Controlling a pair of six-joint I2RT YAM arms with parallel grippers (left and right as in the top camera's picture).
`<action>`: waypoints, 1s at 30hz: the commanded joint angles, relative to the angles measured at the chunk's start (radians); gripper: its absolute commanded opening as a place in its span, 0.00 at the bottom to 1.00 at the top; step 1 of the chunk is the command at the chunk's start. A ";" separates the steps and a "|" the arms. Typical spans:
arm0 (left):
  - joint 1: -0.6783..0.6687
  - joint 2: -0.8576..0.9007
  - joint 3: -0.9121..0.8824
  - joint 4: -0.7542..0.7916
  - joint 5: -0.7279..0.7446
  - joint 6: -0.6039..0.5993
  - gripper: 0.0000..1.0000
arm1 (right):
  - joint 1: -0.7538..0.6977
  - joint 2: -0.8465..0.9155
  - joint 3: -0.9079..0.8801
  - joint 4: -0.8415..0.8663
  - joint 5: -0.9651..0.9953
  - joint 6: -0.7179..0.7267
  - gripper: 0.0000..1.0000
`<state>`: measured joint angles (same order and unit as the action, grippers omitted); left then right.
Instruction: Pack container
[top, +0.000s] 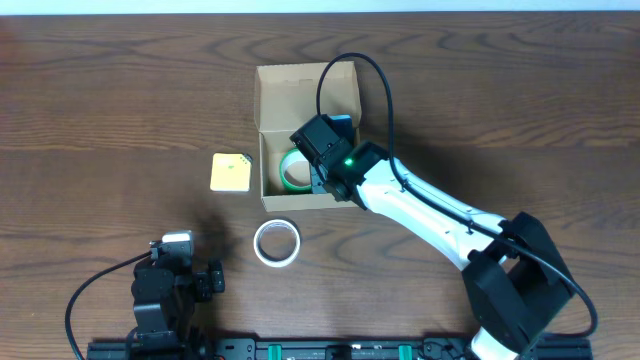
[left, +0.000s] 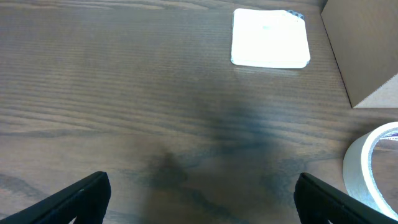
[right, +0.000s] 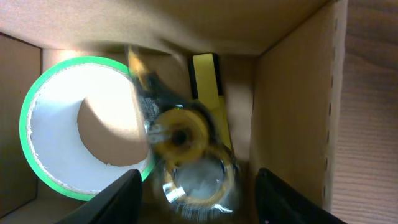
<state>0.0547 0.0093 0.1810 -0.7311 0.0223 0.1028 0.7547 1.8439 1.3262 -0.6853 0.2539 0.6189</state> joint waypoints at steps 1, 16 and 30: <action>-0.005 -0.005 -0.018 -0.013 -0.004 0.006 0.95 | -0.001 0.007 0.011 0.003 0.004 -0.008 0.61; -0.005 -0.005 -0.017 -0.013 -0.004 0.006 0.95 | 0.000 -0.061 0.105 0.094 -0.035 -0.155 0.79; -0.005 -0.005 -0.018 -0.013 -0.004 0.006 0.95 | -0.007 -0.497 0.119 -0.306 0.098 -0.328 0.99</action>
<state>0.0551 0.0093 0.1810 -0.7311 0.0223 0.1028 0.7547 1.3636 1.4349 -0.9596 0.2890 0.3187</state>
